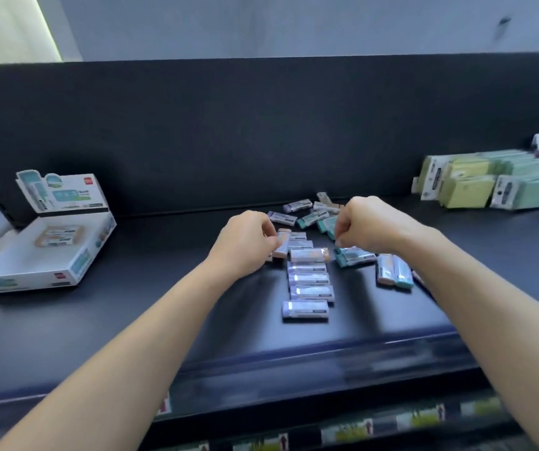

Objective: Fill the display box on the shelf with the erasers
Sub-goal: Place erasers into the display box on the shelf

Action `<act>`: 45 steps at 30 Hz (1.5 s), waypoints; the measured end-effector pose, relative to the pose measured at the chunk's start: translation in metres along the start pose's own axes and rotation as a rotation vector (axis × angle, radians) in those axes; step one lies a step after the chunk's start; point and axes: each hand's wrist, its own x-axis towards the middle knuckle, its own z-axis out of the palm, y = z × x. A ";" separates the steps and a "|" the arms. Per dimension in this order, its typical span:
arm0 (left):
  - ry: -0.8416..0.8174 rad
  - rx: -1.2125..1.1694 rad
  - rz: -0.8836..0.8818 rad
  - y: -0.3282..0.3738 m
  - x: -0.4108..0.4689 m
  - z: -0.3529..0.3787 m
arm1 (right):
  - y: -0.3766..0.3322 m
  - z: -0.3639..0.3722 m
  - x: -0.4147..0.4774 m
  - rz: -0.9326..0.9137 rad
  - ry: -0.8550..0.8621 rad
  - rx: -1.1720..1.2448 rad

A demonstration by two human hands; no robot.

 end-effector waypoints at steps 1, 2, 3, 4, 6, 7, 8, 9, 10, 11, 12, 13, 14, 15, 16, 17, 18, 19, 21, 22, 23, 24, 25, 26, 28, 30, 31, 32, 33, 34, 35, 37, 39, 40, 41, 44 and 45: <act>0.022 -0.004 -0.041 0.003 0.001 0.003 | 0.002 0.002 0.000 -0.024 -0.014 0.020; 0.023 -0.002 -0.083 0.005 0.002 0.006 | 0.004 0.004 0.001 -0.054 -0.026 0.041; 0.006 0.005 -0.122 0.007 0.003 0.008 | 0.004 0.006 0.001 -0.084 -0.038 0.061; -0.018 0.010 -0.154 0.008 0.004 0.011 | 0.003 0.009 0.002 -0.108 -0.053 0.079; -0.043 0.000 -0.194 0.008 0.007 0.016 | 0.001 0.012 0.003 -0.139 -0.083 0.104; -0.041 -0.010 -0.208 0.008 0.007 0.017 | 0.000 0.013 0.004 -0.154 -0.099 0.107; -0.037 -0.023 -0.223 0.009 0.008 0.017 | -0.001 0.015 0.005 -0.170 -0.116 0.101; -0.035 -0.036 -0.234 0.010 0.008 0.017 | -0.001 0.016 0.006 -0.185 -0.129 0.092; -0.032 -0.048 -0.240 0.011 0.007 0.016 | -0.002 0.017 0.007 -0.193 -0.139 0.085; -0.028 -0.060 -0.240 0.013 0.005 0.015 | -0.002 0.018 0.008 -0.196 -0.143 0.078; -0.025 -0.073 -0.238 0.015 0.003 0.014 | -0.003 0.018 0.009 -0.197 -0.144 0.068; -0.023 -0.089 -0.237 0.016 0.002 0.013 | -0.003 0.018 0.009 -0.200 -0.142 0.062; -0.027 -0.110 -0.237 0.016 0.002 0.012 | -0.004 0.017 0.009 -0.204 -0.139 0.066; -0.029 -0.131 -0.234 0.014 0.001 0.010 | -0.004 0.016 0.009 -0.210 -0.135 0.081; -0.027 -0.153 -0.229 0.011 0.002 0.008 | -0.005 0.014 0.008 -0.213 -0.135 0.103; -0.021 -0.175 -0.221 0.008 0.002 0.005 | -0.006 0.013 0.008 -0.214 -0.135 0.125; -0.015 -0.204 -0.220 0.003 0.003 0.002 | -0.008 0.011 0.008 -0.210 -0.133 0.139; -0.014 -0.244 -0.217 -0.002 0.002 -0.002 | -0.011 0.009 0.008 -0.206 -0.127 0.146; -0.022 -0.343 -0.207 -0.011 -0.001 -0.015 | -0.021 0.007 0.009 -0.187 -0.109 0.164; -0.025 -0.379 -0.203 -0.015 -0.004 -0.022 | -0.028 0.006 0.010 -0.179 -0.099 0.180; -0.025 -0.398 -0.200 -0.020 -0.007 -0.031 | -0.037 0.005 0.011 -0.178 -0.086 0.193; -0.021 -0.410 -0.201 -0.026 -0.010 -0.039 | -0.047 0.004 0.012 -0.182 -0.076 0.201; -0.013 -0.419 -0.206 -0.033 -0.013 -0.049 | -0.059 0.004 0.013 -0.185 -0.069 0.209; -0.003 -0.427 -0.214 -0.041 -0.015 -0.058 | -0.072 0.005 0.014 -0.188 -0.068 0.219; 0.016 -0.449 -0.233 -0.060 -0.021 -0.078 | -0.099 0.010 0.019 -0.184 -0.081 0.293; 0.029 -0.490 -0.250 -0.081 -0.028 -0.098 | -0.127 0.017 0.022 -0.182 -0.113 0.432; 0.035 -0.514 -0.256 -0.091 -0.032 -0.108 | -0.141 0.020 0.024 -0.191 -0.135 0.500; 0.043 -0.531 -0.256 -0.102 -0.036 -0.118 | -0.155 0.024 0.025 -0.206 -0.159 0.554; 0.055 -0.546 -0.253 -0.112 -0.040 -0.128 | -0.169 0.027 0.026 -0.219 -0.185 0.593; 0.067 -0.556 -0.252 -0.123 -0.044 -0.138 | -0.183 0.030 0.027 -0.229 -0.208 0.616; 0.083 -0.560 -0.259 -0.134 -0.049 -0.147 | -0.197 0.034 0.028 -0.237 -0.224 0.626; 0.127 -0.556 -0.280 -0.156 -0.056 -0.163 | -0.223 0.041 0.030 -0.254 -0.237 0.648; 0.178 -0.562 -0.295 -0.178 -0.063 -0.176 | -0.248 0.050 0.031 -0.252 -0.235 0.690; 0.207 -0.569 -0.302 -0.187 -0.065 -0.182 | -0.260 0.054 0.033 -0.247 -0.220 0.706; 0.236 -0.572 -0.312 -0.196 -0.068 -0.187 | -0.270 0.059 0.034 -0.240 -0.193 0.706; 0.309 -0.548 -0.319 -0.219 -0.075 -0.200 | -0.297 0.070 0.041 -0.226 -0.108 0.686; 0.322 -0.546 -0.314 -0.225 -0.077 -0.204 | -0.304 0.072 0.043 -0.225 -0.089 0.693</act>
